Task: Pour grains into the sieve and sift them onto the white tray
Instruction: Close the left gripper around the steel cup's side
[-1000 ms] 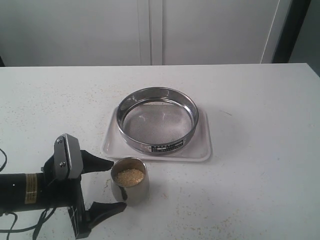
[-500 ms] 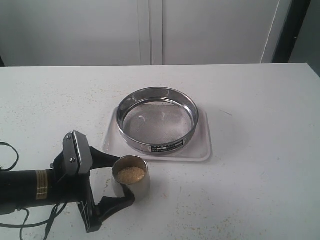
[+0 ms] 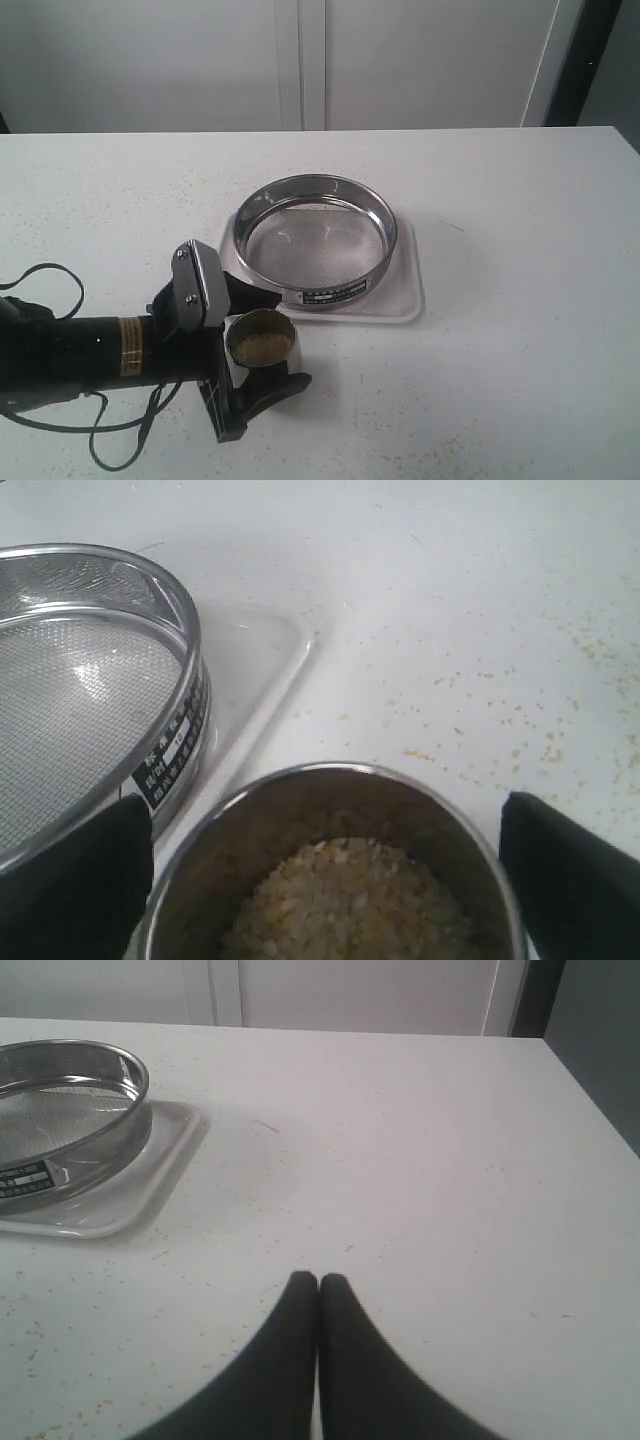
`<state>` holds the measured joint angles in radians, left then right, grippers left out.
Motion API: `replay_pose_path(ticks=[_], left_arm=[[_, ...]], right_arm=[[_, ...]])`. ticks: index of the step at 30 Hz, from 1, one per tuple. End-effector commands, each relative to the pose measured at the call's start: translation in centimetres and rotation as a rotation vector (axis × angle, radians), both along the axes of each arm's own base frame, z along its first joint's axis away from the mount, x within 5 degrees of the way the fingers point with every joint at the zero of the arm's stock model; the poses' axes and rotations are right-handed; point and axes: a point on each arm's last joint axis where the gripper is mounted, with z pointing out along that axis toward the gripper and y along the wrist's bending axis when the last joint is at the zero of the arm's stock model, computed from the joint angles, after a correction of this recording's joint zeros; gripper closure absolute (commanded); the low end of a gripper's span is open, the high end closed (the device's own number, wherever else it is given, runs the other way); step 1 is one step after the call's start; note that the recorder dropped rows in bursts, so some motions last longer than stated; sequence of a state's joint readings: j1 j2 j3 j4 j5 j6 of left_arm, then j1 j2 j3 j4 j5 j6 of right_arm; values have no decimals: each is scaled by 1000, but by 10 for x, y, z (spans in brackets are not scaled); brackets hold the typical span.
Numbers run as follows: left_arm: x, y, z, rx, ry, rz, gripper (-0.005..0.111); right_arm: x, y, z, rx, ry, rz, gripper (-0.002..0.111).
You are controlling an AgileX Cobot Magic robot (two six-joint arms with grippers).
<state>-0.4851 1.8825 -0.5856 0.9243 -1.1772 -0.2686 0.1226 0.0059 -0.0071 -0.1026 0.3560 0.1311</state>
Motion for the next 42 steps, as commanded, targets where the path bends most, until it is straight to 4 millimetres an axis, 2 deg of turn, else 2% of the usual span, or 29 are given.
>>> replay_pose_path(ticks=[1,9,21,24,29,35,37,42], left_arm=[[2,-1,-10,24,36,12,14],[3,1,-26,74,81,42,14],[9,-2,-22,54,59,49,17],[9,-2,-22,55,56,43,30],[9,-3,-22,61,56,36,67],[8,-3,-22,62,57,30,102],[8,-3,-22,54,63,32,107],[8,-3,-22,56,61,31,107]], right_arm=[[0,0,-1,5,-12,-4,108],[0,0,-1,5,-12,-4,108],[0,0,-1,5,-12,-4,108],[0,0,-1,5,-12,-4,108],[0,0,-1,5,-12,-4,108],[0,0,-1,5,-12,-4,108],[0,0,-1,5,-12,-4,108],[0,0,-1,5,-12,-4,108]])
